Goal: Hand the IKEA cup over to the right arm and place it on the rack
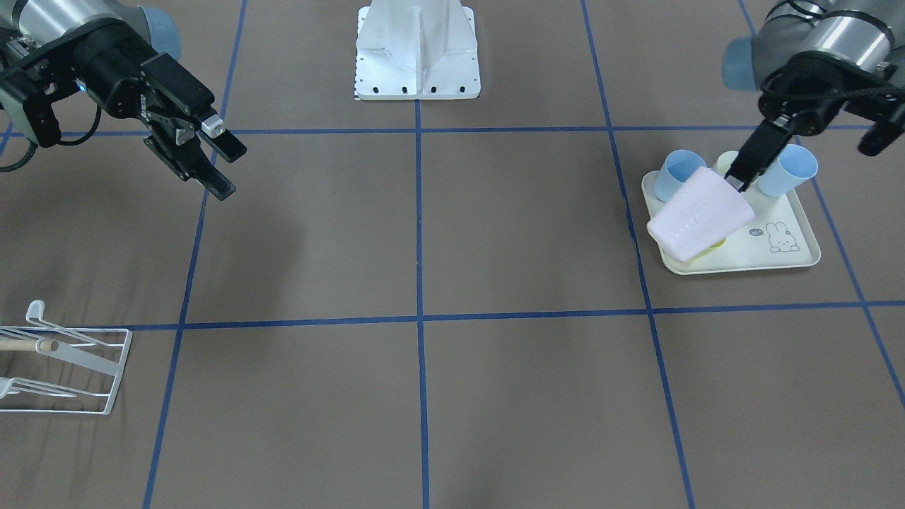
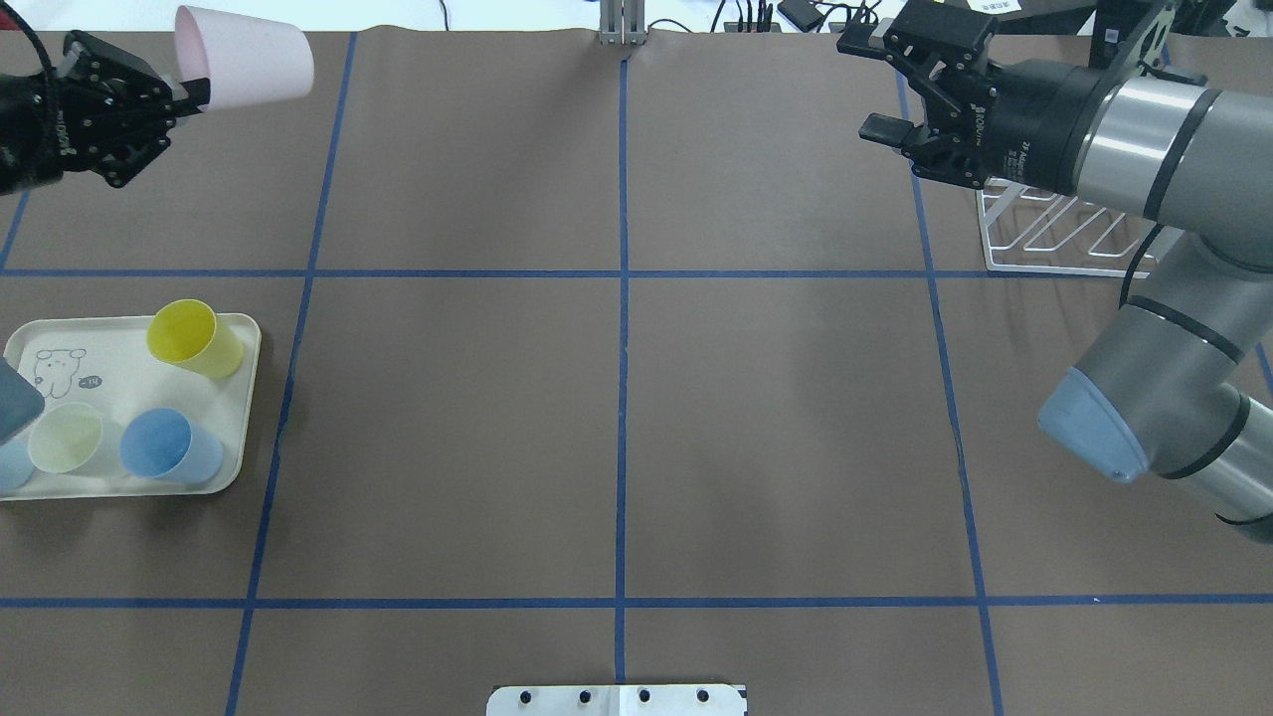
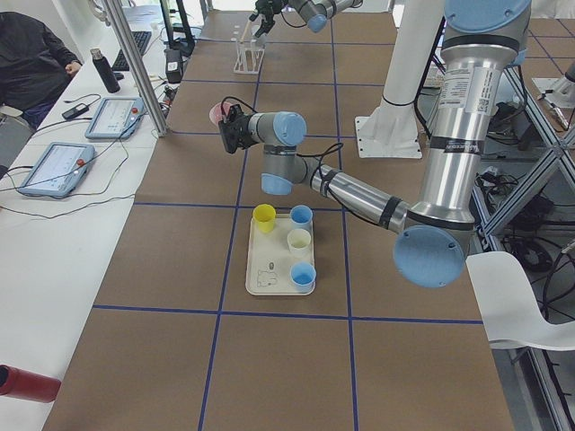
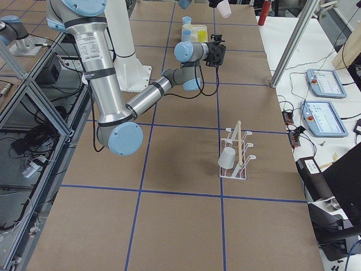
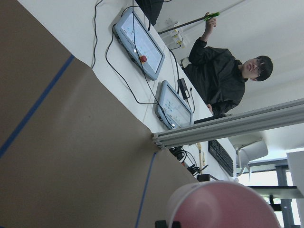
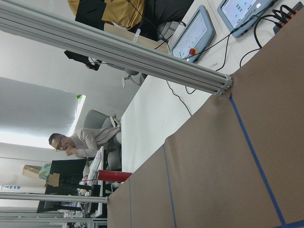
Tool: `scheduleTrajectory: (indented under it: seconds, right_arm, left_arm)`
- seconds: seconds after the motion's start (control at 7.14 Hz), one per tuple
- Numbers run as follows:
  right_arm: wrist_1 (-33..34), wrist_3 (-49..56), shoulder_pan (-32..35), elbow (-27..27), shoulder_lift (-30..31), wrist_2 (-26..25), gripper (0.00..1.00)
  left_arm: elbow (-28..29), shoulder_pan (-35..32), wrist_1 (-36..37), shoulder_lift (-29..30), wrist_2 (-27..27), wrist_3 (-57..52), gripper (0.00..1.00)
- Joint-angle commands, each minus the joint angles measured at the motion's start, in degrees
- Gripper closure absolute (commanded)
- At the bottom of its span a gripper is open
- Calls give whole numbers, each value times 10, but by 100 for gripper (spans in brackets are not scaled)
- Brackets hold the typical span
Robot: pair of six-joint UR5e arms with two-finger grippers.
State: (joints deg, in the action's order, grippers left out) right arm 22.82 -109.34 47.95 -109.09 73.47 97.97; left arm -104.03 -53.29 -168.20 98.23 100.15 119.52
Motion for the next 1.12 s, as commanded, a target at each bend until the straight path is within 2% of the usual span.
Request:
scheduleTrajectory:
  seconds: [0.0, 0.28, 0.56, 0.84, 0.98]
  right_arm:
    - [-74, -52, -39, 5, 0, -59, 0]
    - [-89, -95, -69, 3, -1, -99, 0]
    - [-116, -96, -83, 12, -14, -121, 0]
    - [-117, -96, -102, 12, -25, -145, 0]
    - [-117, -96, -109, 17, -25, -149, 0]
  left_arm:
    - [-1, 104, -34, 47, -129, 123, 100]
    - [6, 164, -35, 105, -197, 195, 100]
    - [42, 210, -38, 171, -250, 211, 100]
    - [98, 234, -38, 240, -287, 237, 100]
    - [111, 237, -38, 256, -291, 238, 100]
